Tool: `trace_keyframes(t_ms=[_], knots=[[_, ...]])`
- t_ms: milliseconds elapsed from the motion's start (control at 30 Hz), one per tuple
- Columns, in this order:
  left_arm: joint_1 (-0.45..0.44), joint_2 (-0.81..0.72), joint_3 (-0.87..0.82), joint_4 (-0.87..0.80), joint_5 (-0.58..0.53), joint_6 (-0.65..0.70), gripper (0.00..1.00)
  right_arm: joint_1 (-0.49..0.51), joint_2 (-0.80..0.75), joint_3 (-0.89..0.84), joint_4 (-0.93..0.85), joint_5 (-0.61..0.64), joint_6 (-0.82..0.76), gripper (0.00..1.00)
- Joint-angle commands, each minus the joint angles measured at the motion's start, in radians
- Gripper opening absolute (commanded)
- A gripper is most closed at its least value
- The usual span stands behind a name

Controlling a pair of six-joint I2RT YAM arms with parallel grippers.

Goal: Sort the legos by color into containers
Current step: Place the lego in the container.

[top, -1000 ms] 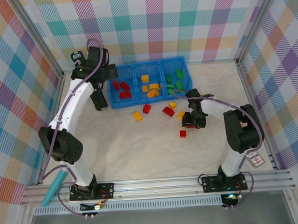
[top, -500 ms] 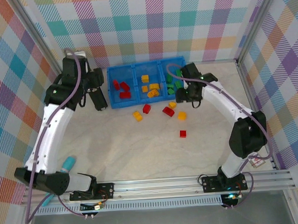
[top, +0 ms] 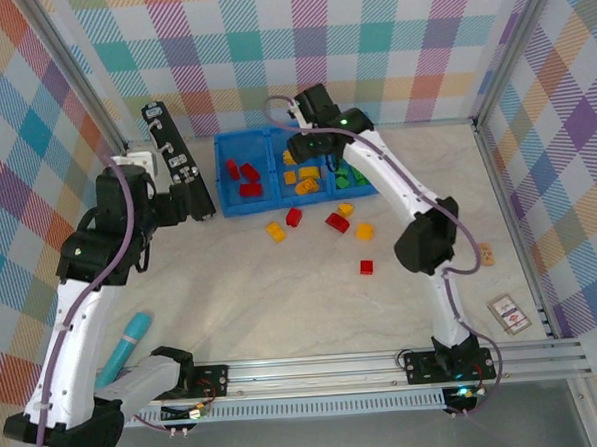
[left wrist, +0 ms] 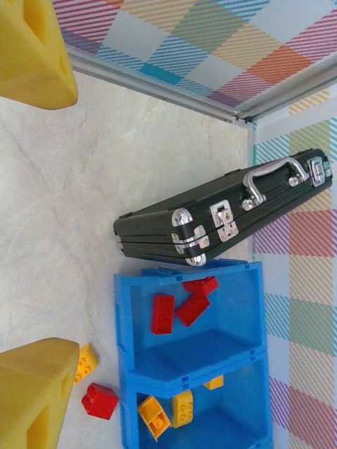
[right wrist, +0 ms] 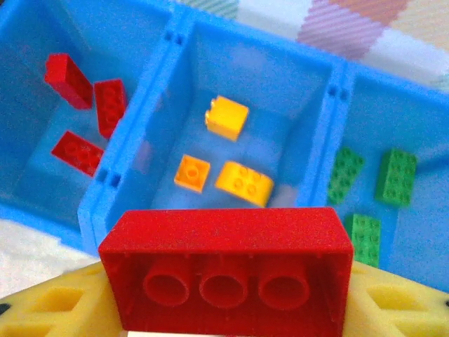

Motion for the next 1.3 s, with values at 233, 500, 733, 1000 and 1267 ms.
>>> trace_keyframes(t_ms=[233, 500, 733, 1000, 1267], knots=[[0.013, -0.031, -0.092, 0.009, 0.034, -0.013, 0.85, 0.061, 0.121, 0.076, 0.172, -0.019, -0.079, 0.42], [0.013, -0.013, -0.126, 0.024, 0.069, -0.025, 0.85, 0.115, 0.233, 0.123, 0.285, -0.041, -0.202, 0.44], [0.013, 0.005, -0.152, -0.009, 0.131, -0.080, 0.85, 0.135, 0.313, 0.149, 0.313, -0.043, -0.274, 0.44], [0.013, 0.019, -0.163, -0.046, 0.169, -0.136, 0.85, 0.148, 0.364, 0.143, 0.304, -0.024, -0.357, 0.54], [0.013, 0.067, -0.180, -0.116, 0.201, -0.249, 0.85, 0.151, 0.344, 0.134, 0.314, -0.013, -0.379, 0.73]])
